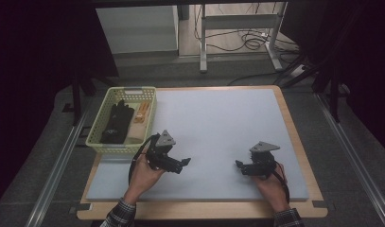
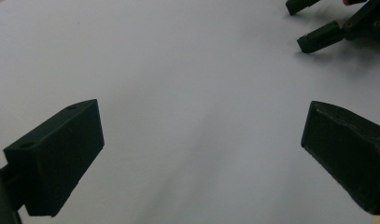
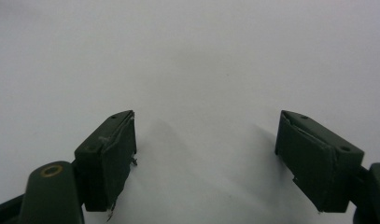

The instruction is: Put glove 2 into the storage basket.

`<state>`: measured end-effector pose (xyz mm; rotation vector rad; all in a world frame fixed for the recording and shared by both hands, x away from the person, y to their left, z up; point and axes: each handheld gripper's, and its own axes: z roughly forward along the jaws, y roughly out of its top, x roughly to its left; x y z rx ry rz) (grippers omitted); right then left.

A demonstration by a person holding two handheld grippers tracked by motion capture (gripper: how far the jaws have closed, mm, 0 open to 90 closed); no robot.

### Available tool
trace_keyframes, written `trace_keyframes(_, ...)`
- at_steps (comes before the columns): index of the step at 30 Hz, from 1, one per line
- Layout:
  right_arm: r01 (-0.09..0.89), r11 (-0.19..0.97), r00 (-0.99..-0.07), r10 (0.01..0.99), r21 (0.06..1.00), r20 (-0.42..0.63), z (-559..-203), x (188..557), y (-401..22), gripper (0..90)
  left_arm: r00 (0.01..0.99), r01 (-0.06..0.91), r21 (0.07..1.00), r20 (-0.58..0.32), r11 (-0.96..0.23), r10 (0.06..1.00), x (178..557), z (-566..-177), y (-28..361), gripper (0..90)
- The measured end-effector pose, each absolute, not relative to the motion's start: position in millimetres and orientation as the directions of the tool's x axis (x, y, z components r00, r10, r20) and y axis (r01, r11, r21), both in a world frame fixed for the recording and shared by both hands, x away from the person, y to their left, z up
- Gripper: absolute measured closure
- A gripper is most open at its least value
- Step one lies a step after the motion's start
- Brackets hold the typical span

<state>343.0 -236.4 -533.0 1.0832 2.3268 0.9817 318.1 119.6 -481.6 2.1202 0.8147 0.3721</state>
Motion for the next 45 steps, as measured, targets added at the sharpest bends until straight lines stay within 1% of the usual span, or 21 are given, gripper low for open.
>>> trace_keyframes(19,0.505,0.456,-0.625,0.779,0.733,-0.054,-533,343,-236,20.1,0.755,0.451,0.760,-0.044,-0.468,0.654,313,-521,114,0.0)
trace_keyframes(32,0.505,0.456,-0.624,0.779,0.733,-0.054,-533,343,-236,20.1,0.759,0.484,0.699,-0.036,-0.526,0.650,313,-547,111,0.0)
trace_keyframes(34,0.505,0.456,-0.624,0.779,0.733,-0.054,-533,343,-236,20.1,0.759,0.483,0.692,-0.025,-0.536,0.651,313,-547,110,0.0)
trace_keyframes(45,0.502,0.458,-0.625,0.779,0.734,-0.058,-533,343,-236,20.1,0.757,0.489,0.689,-0.031,-0.535,0.652,313,-548,110,0.0)
